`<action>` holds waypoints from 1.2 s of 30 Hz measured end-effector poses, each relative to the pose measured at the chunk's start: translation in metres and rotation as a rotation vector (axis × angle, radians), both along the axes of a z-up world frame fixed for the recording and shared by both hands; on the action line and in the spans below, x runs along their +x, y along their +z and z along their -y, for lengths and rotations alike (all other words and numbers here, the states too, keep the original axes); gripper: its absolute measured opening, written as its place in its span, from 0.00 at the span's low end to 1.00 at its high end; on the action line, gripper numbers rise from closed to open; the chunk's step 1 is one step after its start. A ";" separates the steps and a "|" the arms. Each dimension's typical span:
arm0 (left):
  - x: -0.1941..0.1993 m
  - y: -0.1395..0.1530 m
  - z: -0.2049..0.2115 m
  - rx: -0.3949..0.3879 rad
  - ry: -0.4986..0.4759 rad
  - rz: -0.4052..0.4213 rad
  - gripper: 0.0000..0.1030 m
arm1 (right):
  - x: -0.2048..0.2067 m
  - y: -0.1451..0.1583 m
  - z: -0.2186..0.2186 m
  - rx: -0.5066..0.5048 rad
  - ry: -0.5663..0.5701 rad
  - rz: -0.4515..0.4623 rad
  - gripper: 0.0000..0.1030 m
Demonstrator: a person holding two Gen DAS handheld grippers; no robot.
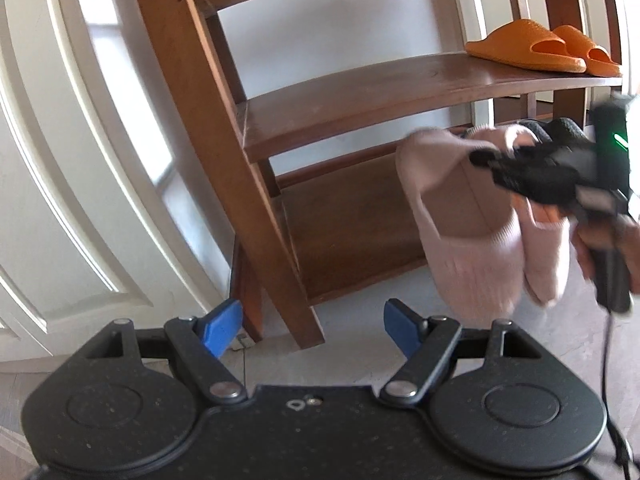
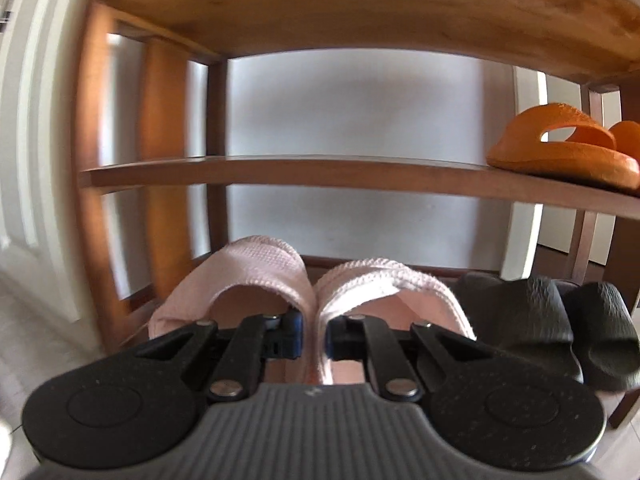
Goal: Organize scattered shoes
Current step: 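Carry the pink slippers with the right gripper onto the lower shelf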
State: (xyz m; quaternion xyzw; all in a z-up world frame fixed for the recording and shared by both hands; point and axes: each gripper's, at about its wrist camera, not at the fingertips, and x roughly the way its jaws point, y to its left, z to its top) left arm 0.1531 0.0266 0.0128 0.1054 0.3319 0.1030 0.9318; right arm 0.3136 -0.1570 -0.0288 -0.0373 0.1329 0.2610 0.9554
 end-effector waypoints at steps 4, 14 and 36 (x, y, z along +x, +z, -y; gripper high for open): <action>0.007 -0.002 -0.001 -0.010 0.010 -0.009 0.76 | 0.042 -0.004 -0.018 -0.028 -0.042 -0.002 0.12; 0.018 -0.014 0.007 -0.019 -0.003 -0.040 0.76 | 0.102 -0.028 -0.044 -0.171 -0.055 -0.034 0.14; 0.045 -0.035 0.035 -0.058 -0.094 -0.036 0.76 | 0.065 -0.020 -0.031 -0.119 0.029 0.059 0.82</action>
